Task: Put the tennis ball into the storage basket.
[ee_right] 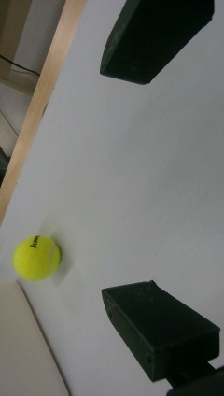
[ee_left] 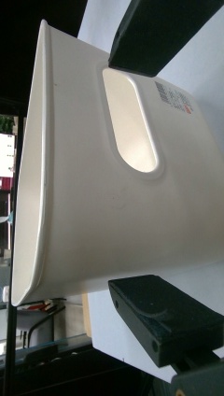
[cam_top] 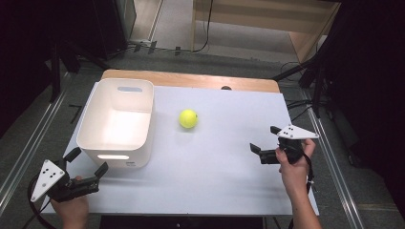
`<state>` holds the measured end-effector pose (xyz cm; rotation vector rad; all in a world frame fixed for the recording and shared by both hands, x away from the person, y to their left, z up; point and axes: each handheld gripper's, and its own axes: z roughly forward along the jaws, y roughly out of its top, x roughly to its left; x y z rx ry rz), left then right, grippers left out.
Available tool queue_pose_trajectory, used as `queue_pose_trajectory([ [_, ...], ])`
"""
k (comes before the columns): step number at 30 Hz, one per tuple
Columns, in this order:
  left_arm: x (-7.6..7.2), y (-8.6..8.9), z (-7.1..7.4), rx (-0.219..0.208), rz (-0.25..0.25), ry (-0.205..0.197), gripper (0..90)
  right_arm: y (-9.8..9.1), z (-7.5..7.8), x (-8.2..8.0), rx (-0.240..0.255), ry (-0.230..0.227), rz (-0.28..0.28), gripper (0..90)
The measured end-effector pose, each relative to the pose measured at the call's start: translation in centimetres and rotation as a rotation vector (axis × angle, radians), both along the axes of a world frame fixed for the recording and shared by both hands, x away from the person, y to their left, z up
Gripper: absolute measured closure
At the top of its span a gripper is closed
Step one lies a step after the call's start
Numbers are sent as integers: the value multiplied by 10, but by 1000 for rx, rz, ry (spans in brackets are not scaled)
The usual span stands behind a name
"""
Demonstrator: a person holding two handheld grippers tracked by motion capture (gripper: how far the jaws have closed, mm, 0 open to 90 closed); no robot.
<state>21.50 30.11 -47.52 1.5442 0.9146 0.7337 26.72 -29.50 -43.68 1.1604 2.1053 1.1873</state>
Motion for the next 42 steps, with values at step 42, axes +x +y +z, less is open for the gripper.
queue_pose_trajectory([
  [42,1,0,0,-5,-8,6,0,67,15,57,-79,66,144,0],
])
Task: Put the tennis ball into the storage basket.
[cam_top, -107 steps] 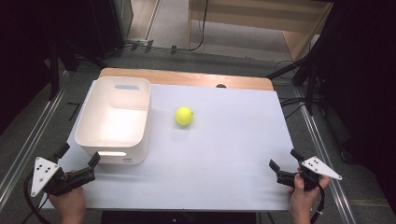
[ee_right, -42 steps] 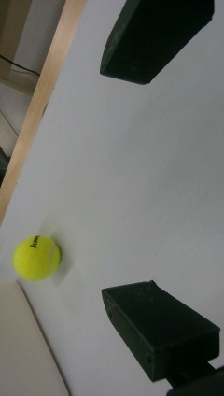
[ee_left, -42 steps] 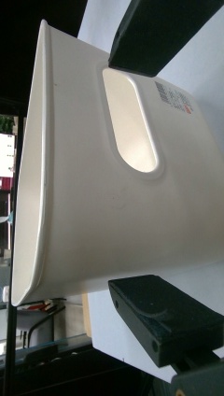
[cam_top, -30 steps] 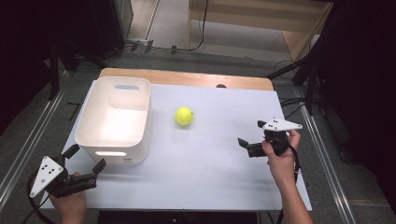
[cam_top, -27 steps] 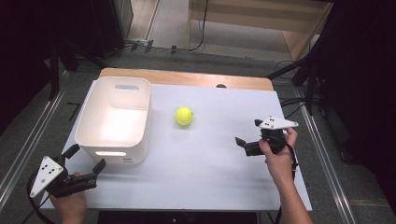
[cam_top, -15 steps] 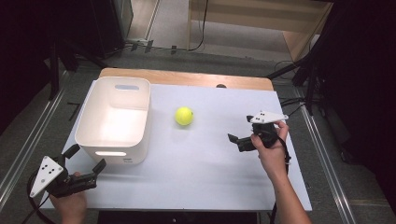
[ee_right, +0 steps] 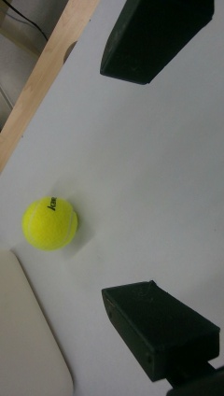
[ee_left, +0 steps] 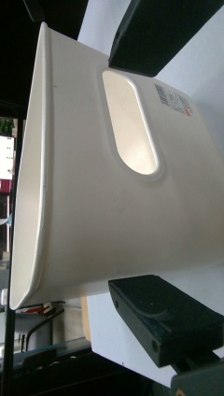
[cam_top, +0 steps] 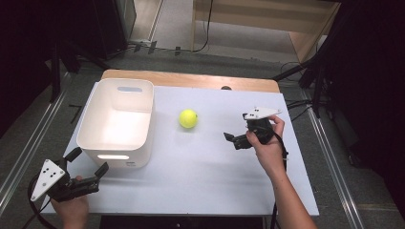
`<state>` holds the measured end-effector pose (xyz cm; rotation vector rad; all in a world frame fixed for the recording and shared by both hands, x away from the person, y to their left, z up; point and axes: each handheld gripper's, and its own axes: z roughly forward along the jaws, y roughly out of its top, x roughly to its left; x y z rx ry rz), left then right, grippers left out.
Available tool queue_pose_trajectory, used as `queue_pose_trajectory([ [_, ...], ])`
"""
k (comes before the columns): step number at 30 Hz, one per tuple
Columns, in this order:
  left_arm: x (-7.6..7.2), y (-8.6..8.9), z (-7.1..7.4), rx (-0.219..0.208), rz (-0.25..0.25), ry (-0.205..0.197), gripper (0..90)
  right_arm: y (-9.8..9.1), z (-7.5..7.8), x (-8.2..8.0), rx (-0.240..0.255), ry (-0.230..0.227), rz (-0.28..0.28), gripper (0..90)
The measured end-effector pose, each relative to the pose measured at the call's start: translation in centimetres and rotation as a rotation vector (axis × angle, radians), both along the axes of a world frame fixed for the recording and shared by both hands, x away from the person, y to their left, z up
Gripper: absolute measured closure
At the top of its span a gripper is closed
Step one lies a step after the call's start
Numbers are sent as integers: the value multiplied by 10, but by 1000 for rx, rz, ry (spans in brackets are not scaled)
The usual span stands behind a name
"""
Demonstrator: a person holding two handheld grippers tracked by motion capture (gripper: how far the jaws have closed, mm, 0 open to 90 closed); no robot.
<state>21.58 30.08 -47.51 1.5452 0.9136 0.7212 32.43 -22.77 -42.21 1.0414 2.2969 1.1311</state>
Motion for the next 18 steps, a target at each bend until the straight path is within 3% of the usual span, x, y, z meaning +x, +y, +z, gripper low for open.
queue_pose_trajectory([
  [18,0,1,0,-4,-5,3,0,27,9,21,-20,32,43,0],
])
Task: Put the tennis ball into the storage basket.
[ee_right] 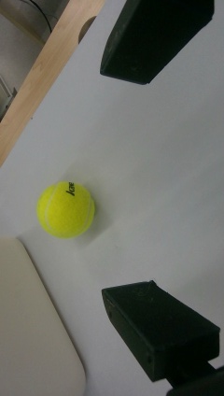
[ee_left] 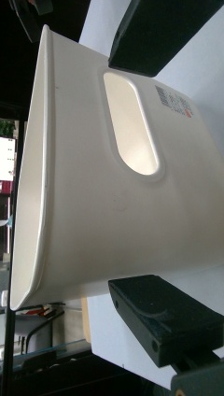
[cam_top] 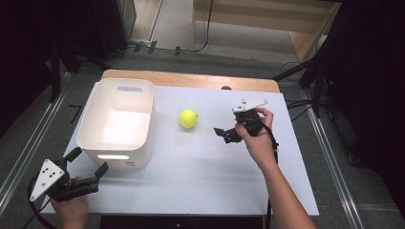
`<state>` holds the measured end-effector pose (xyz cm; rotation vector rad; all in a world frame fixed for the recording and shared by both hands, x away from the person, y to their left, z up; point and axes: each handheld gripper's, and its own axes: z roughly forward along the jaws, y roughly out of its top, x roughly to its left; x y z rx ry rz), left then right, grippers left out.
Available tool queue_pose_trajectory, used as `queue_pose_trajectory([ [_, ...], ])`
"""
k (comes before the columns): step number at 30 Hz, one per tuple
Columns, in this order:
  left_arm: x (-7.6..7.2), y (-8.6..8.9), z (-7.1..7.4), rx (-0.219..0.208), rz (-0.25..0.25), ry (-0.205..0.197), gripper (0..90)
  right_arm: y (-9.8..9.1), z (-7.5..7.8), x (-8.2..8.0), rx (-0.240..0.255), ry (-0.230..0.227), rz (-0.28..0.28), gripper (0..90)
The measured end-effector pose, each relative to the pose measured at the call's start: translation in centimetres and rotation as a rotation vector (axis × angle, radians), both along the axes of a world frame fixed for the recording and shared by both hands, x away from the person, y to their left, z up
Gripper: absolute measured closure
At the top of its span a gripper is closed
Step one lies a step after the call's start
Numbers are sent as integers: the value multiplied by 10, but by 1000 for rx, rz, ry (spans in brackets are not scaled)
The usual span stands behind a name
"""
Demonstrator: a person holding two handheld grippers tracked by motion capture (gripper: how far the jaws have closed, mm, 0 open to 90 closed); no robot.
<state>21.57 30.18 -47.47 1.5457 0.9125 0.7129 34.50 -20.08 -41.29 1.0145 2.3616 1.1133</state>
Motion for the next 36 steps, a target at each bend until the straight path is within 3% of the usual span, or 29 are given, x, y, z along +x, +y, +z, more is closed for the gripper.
queue_pose_trajectory([
  [9,0,0,0,0,-1,0,0,12,3,10,23,20,24,0],
  [36,0,1,0,-4,0,1,0,39,12,40,7,76,65,0],
])
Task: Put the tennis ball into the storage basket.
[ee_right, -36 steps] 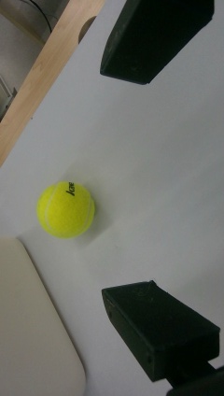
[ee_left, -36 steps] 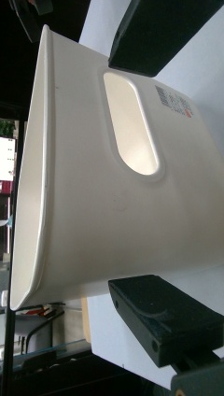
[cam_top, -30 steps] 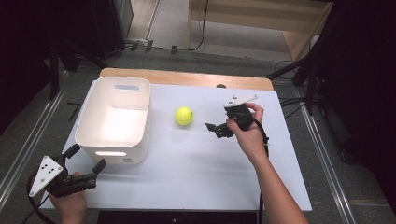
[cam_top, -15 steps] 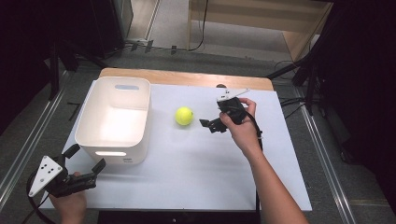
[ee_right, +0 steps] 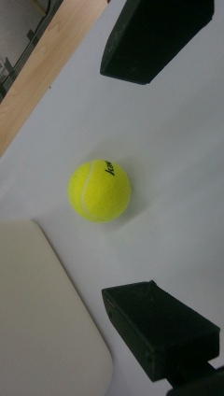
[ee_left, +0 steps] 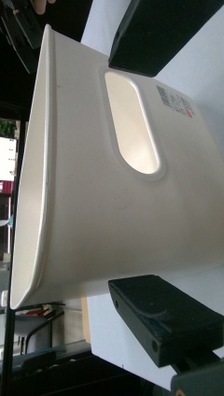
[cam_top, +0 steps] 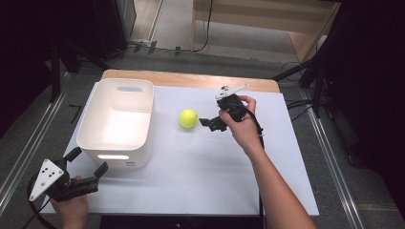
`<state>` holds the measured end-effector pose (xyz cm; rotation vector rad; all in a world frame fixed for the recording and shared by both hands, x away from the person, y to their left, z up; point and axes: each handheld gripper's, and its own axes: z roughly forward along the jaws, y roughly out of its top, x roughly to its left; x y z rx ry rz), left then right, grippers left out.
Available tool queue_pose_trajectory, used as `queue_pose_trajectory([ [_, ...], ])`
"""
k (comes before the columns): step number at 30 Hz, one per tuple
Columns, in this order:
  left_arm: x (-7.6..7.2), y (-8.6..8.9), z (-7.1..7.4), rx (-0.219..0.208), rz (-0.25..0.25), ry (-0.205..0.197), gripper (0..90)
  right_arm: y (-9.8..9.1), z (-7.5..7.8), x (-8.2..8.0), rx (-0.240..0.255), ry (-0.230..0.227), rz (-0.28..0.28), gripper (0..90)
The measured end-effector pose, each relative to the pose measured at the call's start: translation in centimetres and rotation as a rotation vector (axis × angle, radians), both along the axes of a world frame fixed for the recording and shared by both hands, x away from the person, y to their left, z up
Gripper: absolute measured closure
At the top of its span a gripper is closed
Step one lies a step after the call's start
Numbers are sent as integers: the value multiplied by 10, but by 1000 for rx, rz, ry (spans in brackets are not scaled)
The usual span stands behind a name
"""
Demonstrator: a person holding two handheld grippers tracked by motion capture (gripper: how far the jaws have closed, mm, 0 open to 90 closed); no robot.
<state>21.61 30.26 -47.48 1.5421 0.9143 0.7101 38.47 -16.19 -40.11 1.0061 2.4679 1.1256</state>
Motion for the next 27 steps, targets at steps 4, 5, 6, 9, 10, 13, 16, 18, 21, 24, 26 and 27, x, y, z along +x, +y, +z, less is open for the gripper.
queue_pose_trajectory([
  [4,0,0,0,-2,-1,0,0,3,0,3,-1,9,-2,0],
  [5,0,0,0,-4,-1,0,0,4,0,4,-6,4,4,0],
  [6,0,0,0,-4,-1,0,0,4,0,5,-6,10,5,0],
  [9,0,0,0,-4,-1,0,0,6,0,7,-11,14,9,0],
  [10,0,0,0,-4,-1,0,0,7,0,8,-14,15,8,0],
  [13,0,0,0,-3,-1,0,0,9,0,10,-15,19,5,0],
  [16,0,0,0,-4,0,1,0,10,-1,12,-22,21,17,0],
  [18,0,0,0,-4,-1,1,0,12,-1,13,-22,28,15,0],
  [21,0,0,0,-4,-1,1,0,16,-2,15,-27,29,24,0],
  [24,0,0,0,-5,-1,2,0,20,-3,17,-35,34,30,0],
  [26,0,0,0,-5,-2,2,0,22,-4,19,-39,43,35,0],
  [27,0,0,0,-5,-2,3,0,23,-4,20,-46,40,37,0],
])
